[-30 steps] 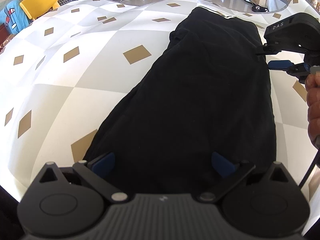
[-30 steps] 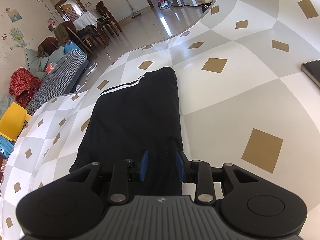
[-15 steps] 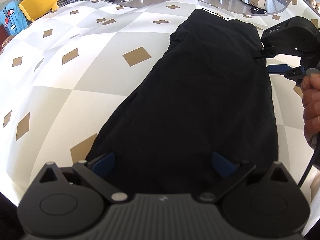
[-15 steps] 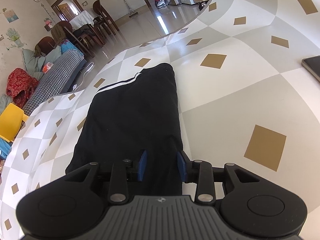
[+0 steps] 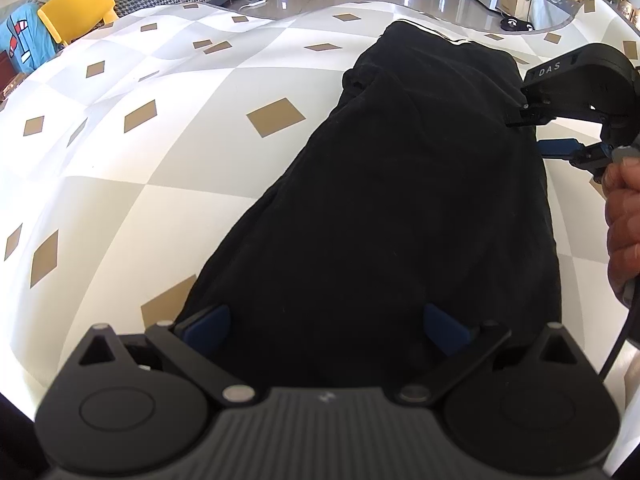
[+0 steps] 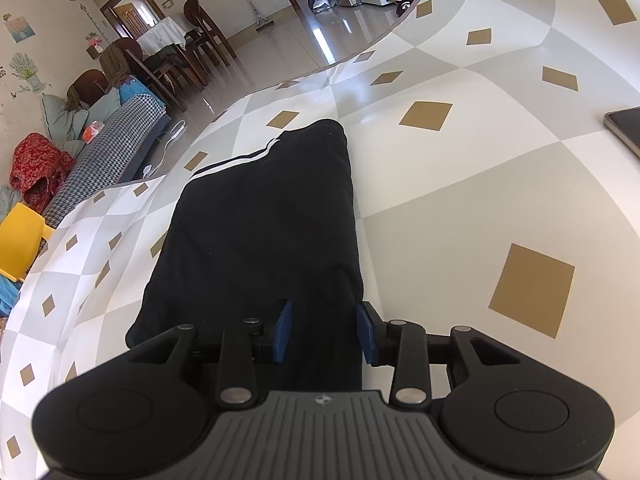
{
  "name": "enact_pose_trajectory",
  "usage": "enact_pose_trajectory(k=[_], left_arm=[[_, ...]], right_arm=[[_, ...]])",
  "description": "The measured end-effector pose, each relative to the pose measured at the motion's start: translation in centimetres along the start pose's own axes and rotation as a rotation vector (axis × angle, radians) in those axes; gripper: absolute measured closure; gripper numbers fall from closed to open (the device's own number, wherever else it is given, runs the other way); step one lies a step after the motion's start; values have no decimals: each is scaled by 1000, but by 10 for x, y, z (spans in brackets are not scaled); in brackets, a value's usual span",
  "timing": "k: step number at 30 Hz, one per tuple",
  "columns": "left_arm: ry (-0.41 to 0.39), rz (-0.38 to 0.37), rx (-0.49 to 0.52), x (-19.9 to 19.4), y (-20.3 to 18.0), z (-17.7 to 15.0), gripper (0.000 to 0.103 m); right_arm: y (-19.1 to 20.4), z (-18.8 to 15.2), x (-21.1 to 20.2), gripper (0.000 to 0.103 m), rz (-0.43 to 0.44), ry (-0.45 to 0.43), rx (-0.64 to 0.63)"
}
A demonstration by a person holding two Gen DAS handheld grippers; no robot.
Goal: Fold clothes
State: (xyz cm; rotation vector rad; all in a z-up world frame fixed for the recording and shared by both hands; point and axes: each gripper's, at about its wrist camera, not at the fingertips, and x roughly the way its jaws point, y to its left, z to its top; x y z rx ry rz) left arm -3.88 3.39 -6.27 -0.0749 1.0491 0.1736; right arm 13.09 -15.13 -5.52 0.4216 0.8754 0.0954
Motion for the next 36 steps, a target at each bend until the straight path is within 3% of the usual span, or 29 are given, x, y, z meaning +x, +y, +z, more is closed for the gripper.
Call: enact_pose_trajectory(k=[26, 36], left_arm=[[1, 26, -18, -3, 27, -2, 0], [37, 53, -59, -4, 47, 0, 0]], right_arm=[[-11, -6, -15, 67, -20, 36, -44], [-15, -7, -23, 67, -41, 68, -68]])
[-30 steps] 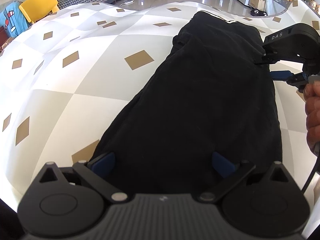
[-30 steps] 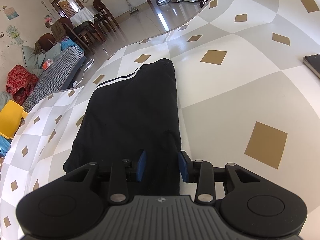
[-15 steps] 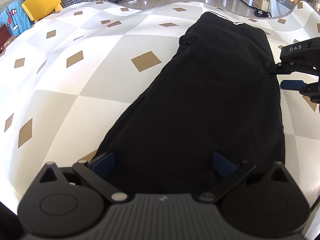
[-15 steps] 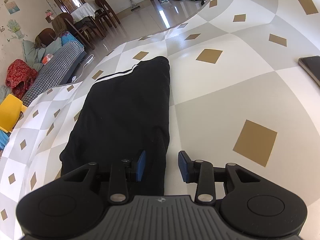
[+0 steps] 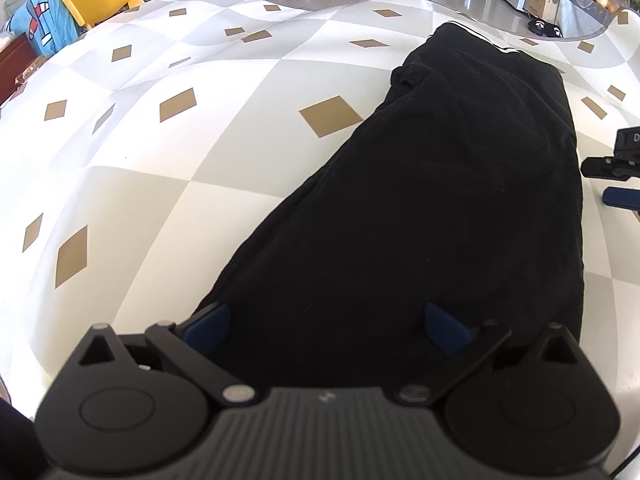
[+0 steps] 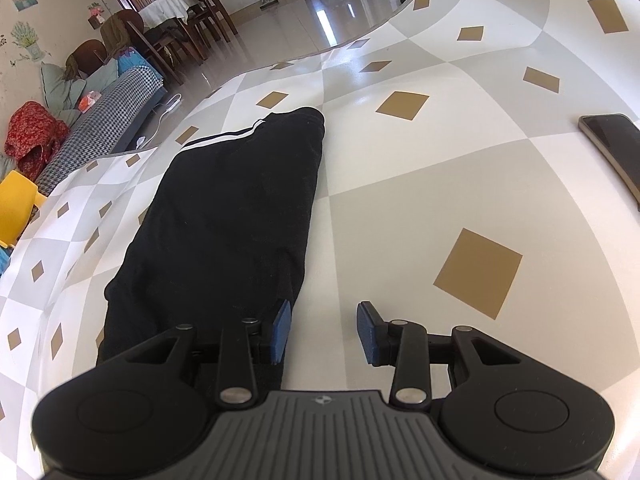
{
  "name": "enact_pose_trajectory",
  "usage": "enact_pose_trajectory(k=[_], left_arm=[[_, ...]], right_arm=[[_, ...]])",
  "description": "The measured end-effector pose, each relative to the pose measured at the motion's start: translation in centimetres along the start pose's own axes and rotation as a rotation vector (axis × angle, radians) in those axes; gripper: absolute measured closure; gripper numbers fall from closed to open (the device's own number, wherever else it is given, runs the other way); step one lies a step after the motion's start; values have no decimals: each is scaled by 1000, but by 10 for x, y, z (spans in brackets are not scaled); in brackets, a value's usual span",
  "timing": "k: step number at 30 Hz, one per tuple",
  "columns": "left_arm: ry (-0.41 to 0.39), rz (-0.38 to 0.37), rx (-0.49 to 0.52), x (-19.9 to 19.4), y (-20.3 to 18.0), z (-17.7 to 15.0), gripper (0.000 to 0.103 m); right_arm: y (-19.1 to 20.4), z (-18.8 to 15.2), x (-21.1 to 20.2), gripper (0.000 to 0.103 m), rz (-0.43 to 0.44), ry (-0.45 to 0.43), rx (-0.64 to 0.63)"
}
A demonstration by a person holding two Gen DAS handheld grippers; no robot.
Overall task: Fold clothes
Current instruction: 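Open the right tool and lift it off the shirt end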
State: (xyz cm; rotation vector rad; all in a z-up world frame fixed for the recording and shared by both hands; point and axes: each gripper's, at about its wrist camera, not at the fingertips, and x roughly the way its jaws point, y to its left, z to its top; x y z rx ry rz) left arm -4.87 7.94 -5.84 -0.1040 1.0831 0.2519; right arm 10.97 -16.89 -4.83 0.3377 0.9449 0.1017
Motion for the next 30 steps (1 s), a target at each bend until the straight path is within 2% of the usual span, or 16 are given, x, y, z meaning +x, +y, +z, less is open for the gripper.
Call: enact_pose_trajectory(k=[19, 25, 30], left_arm=[[22, 101, -69, -2, 23, -1, 0], [3, 92, -86, -2, 23, -1, 0], [-37, 73, -51, -9, 12, 0, 0]], right_arm=[[-2, -3, -6, 63, -11, 62, -96], [1, -2, -4, 63, 8, 85, -156], [6, 7, -3, 63, 66, 92, -227]])
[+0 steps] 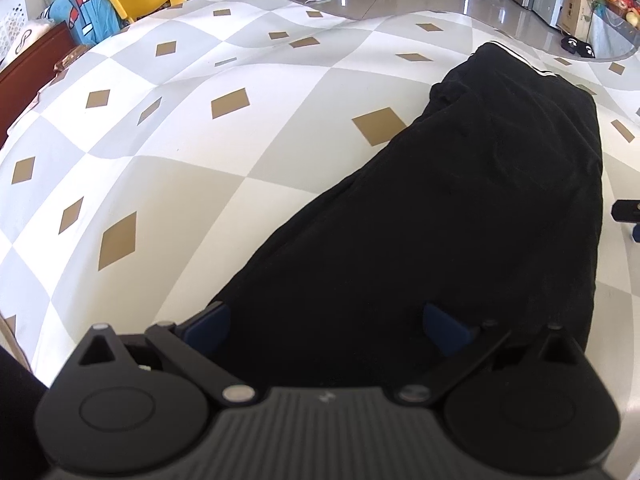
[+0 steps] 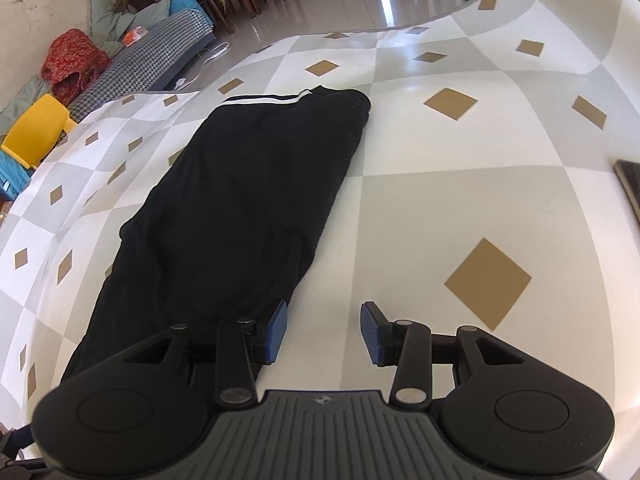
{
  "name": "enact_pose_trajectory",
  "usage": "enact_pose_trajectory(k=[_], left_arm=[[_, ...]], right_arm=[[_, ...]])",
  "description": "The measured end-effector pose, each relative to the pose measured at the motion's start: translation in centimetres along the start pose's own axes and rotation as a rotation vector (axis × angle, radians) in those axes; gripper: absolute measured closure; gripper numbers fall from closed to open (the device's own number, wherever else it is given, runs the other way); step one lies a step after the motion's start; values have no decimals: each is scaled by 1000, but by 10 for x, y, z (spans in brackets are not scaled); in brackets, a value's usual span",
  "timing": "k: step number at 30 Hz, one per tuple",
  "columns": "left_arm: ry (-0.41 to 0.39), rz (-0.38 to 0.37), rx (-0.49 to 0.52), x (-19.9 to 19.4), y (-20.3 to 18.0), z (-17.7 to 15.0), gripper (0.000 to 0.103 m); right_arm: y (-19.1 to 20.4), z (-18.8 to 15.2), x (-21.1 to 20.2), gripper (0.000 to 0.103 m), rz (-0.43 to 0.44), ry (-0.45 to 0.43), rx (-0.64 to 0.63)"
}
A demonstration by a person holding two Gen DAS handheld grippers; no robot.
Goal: Fold clothes
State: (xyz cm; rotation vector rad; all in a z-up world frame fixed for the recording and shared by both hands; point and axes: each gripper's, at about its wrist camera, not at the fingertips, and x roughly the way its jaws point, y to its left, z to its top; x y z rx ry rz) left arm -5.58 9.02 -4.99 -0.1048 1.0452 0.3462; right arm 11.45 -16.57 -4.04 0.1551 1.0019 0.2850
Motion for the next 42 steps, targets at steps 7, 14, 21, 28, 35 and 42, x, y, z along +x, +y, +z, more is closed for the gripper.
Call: enact_pose_trajectory(k=[7, 14, 21, 28, 35, 42], left_arm=[[-44, -49, 38, -9, -13, 1, 0], [-41, -59, 34, 0, -19, 2, 0], [-21, -72, 25, 12, -22, 2, 0], [-26, -72, 21, 15, -25, 3, 0], [-28, -73, 19, 18, -26, 4, 0], [-31, -70, 18, 19, -28, 4, 0]], right_arm=[[-17, 19, 7, 63, 66, -30, 23], [-30, 35, 25, 63, 104, -53, 118], [-31, 46, 43, 63, 127, -94, 128], [-28, 53, 54, 63, 144, -144, 123], [-18, 56, 60, 65, 125, -173, 61], [-8, 55, 64, 84, 82, -179, 9]])
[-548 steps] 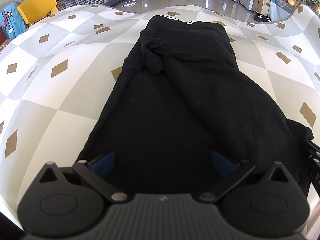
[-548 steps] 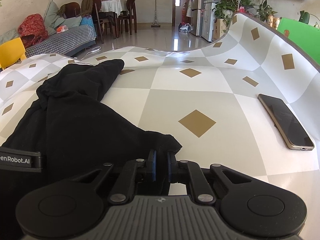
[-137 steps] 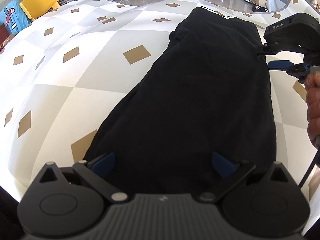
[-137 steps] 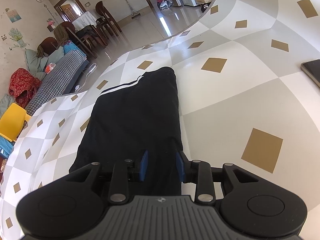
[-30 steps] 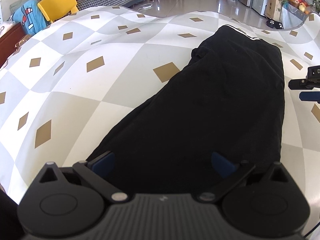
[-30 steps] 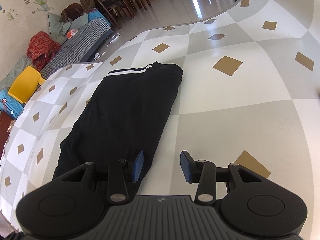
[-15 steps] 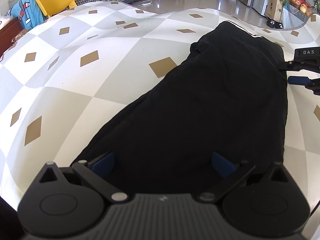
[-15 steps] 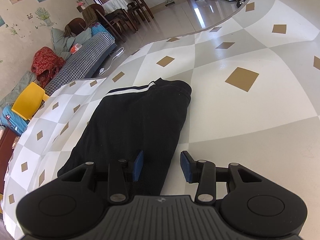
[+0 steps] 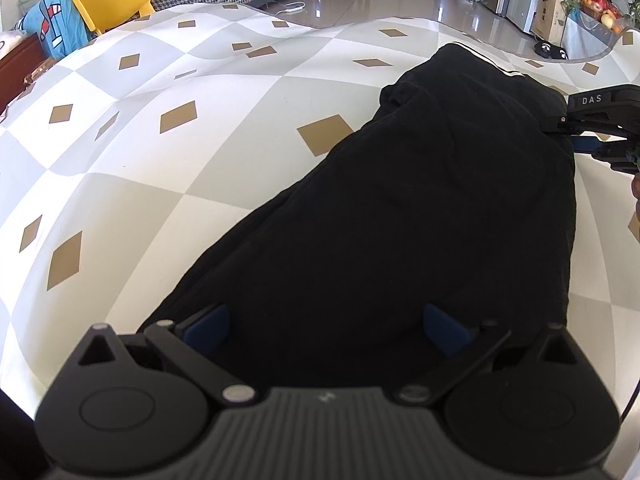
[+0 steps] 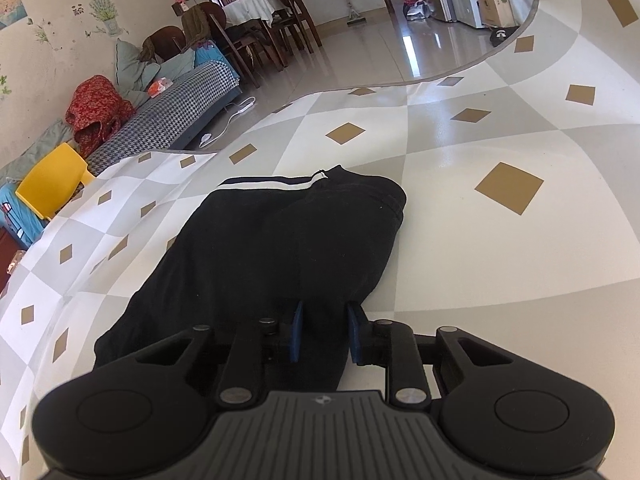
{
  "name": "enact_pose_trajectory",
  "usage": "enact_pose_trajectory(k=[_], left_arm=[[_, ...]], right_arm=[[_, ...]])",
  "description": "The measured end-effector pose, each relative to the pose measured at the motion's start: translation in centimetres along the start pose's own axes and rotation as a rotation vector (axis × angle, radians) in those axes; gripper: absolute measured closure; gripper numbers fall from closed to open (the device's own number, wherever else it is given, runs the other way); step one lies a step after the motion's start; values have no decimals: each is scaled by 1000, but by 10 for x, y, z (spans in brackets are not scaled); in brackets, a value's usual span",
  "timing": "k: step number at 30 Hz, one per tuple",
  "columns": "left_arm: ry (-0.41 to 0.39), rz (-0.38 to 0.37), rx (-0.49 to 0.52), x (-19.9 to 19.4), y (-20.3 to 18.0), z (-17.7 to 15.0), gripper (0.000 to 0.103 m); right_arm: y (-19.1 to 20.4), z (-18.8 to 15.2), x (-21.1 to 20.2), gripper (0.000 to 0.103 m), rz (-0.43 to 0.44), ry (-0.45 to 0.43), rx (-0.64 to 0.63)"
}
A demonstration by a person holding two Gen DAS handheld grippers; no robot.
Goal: Fold clothes
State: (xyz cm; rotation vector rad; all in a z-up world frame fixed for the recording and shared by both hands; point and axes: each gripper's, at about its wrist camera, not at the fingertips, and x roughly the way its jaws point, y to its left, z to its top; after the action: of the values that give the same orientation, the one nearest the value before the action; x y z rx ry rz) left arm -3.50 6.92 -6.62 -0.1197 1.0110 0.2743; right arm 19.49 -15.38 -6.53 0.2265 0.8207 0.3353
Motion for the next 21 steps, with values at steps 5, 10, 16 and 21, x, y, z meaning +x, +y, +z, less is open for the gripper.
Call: enact_pose_trajectory(k=[5, 10, 16, 21], left_arm=[[-3, 1, 0, 1, -1, 0, 0], [-5, 3, 0, 2, -1, 1, 0], [-7, 1, 7, 4, -3, 5, 0], [-11, -12, 32, 6, -12, 9, 0]], right_arm=[[7, -1, 1, 94, -35, 3, -48], [7, -1, -3, 97, -49, -7, -44], [2, 0, -13, 97, -82, -25, -34], [-13, 0, -25, 97, -121, -30, 0]])
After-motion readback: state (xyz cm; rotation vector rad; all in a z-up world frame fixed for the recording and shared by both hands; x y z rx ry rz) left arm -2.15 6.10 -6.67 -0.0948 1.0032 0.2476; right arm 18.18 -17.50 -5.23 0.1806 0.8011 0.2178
